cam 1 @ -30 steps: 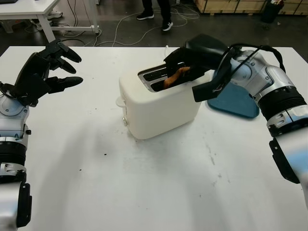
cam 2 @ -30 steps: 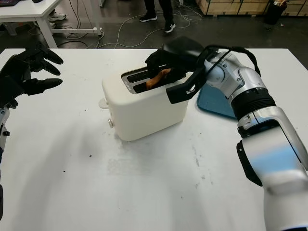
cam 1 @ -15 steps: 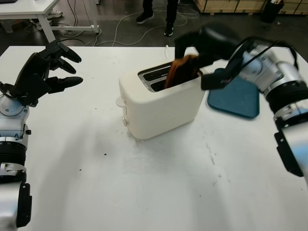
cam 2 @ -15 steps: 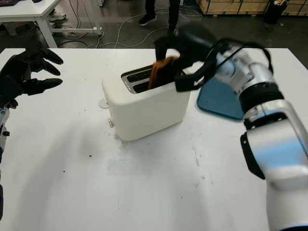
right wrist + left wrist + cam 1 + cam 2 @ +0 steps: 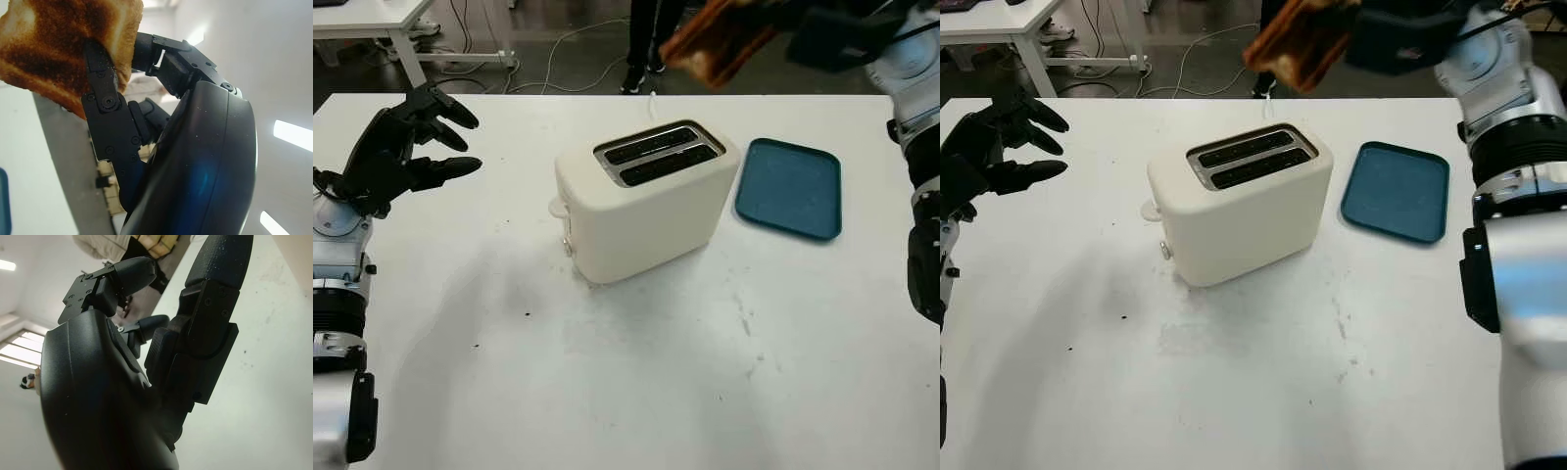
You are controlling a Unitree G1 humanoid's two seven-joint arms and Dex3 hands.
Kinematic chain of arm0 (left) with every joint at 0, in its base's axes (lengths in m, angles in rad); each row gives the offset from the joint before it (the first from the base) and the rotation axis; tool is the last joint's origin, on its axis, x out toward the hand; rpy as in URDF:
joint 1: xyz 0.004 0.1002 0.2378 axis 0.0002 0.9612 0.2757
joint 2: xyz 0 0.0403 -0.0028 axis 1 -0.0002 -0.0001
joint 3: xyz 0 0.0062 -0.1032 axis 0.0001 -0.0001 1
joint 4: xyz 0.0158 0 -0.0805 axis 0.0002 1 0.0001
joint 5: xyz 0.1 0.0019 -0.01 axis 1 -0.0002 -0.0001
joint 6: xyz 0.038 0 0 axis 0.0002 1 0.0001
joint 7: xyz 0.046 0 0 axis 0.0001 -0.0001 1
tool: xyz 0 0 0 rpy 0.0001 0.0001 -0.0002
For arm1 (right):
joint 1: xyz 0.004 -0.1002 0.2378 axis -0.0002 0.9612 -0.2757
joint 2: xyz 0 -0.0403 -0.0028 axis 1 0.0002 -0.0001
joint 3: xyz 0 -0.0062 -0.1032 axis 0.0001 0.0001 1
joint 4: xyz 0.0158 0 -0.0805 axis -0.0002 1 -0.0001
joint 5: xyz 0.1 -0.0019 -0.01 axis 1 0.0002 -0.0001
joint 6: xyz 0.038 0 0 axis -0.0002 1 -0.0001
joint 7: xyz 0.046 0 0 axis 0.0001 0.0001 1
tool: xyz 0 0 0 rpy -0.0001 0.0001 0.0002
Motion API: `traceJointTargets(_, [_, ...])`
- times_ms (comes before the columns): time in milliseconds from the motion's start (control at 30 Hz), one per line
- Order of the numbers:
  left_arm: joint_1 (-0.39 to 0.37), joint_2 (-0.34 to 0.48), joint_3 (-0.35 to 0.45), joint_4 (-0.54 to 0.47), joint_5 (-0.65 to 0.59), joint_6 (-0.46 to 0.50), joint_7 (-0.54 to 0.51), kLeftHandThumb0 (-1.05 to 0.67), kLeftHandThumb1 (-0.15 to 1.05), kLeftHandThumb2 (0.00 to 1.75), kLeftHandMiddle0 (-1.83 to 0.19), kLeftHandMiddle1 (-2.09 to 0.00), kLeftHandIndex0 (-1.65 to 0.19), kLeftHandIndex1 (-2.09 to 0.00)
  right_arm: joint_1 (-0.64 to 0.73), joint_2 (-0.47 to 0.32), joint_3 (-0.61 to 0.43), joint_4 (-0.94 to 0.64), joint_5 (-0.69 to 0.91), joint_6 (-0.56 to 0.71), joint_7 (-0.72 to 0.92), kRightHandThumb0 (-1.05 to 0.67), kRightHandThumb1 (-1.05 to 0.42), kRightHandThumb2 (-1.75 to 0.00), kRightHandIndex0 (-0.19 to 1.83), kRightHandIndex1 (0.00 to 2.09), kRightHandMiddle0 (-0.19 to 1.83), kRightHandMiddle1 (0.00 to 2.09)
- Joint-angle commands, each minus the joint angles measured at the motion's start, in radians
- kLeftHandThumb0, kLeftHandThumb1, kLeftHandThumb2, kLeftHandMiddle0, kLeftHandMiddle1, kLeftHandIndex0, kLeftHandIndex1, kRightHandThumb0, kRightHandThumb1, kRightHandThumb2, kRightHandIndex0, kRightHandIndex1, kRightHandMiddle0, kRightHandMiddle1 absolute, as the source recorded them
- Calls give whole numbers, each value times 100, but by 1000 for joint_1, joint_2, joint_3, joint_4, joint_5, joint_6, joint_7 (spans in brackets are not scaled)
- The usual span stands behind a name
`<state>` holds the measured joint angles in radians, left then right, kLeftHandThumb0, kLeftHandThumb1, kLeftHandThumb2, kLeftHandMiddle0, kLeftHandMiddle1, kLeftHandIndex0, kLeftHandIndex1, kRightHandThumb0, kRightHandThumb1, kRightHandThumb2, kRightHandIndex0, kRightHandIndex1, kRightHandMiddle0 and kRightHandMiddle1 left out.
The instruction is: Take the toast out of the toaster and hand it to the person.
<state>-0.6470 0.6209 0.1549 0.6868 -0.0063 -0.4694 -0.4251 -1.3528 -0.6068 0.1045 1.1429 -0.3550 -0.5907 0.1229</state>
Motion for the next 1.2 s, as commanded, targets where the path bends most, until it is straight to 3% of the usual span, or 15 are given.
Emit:
traceJointTargets(0, [2,7,7,0,-12,-4,-3,-105,92,2,-23,-152,-19,-143,3,-15,-38,12,45,41,5,-38,-92,-24,112,175,94,175])
traceJointTargets(133, [3,5,8,-3,-16,-9,-7,-105,92,1,-23,-151,-19,-143,61,-9,-106,12,112,77,-25,-32,-92,-23,111,175,95,175])
traceJointTargets(300, [4,1,10,-4,-19,-3,-5,-105,92,1,-24,-151,-19,-142,176,8,-200,-20,210,150,-74,-28,-92,-25,100,175,81,174])
traceJointTargets(433, [5,2,7,-15,-14,19,1,-105,91,0,-25,-151,-20,-143,284,21,-250,-67,269,198,-87,-34,-92,-28,99,175,78,175])
traceJointTargets(633, [-1,-2,6,-14,-31,30,-15,-105,91,0,-25,-151,-20,-143,413,79,-273,-95,270,223,-233,-42,-92,-30,98,175,73,175])
traceJointTargets(833, [-4,-1,5,-9,-33,23,-20,-105,91,0,-25,-150,-20,-141,450,163,-376,-105,406,228,-231,-34,-92,-29,99,175,69,175])
traceJointTargets(1067, [-6,-4,7,2,-36,17,-20,-105,90,0,-27,-149,-22,-140,451,201,-379,-102,398,213,-307,-35,-92,-24,105,175,79,175])
traceJointTargets(1167, [-8,-5,5,4,-34,22,-19,-105,90,0,-27,-148,-23,-140,439,217,-378,-94,395,244,-351,-34,-92,-24,103,175,72,174])
